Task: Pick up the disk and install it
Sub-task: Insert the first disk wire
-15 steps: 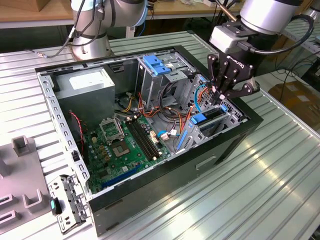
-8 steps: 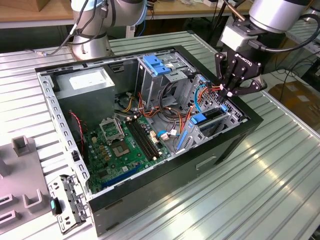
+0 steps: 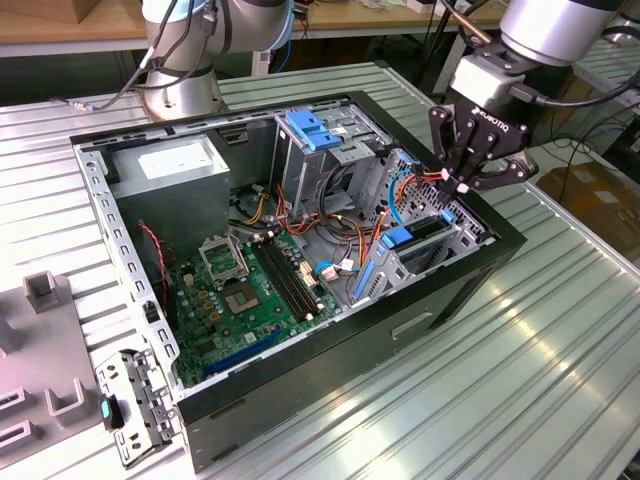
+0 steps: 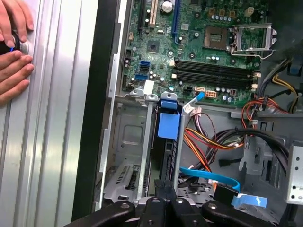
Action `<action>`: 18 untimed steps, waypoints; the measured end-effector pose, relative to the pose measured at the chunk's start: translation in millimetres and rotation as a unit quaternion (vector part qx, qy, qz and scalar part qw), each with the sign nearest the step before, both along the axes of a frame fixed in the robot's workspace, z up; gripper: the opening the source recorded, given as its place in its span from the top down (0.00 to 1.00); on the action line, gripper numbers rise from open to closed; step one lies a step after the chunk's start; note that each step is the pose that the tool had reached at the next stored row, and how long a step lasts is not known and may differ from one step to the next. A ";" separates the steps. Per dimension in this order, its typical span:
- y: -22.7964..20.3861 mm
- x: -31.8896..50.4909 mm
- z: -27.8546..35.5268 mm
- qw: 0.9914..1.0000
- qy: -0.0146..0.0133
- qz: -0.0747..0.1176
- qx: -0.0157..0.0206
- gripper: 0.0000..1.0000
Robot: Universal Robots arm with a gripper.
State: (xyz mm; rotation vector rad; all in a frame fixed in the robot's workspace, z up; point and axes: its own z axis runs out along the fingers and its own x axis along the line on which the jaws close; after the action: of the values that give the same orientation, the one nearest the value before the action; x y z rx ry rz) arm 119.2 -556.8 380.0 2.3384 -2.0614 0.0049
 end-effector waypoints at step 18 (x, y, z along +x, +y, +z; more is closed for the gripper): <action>19.9 32.7 3.7 1.000 0.001 0.028 0.000 0.89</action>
State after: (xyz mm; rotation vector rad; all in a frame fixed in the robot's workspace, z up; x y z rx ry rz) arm 151.9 -536.9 383.7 2.3955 -1.9934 0.0044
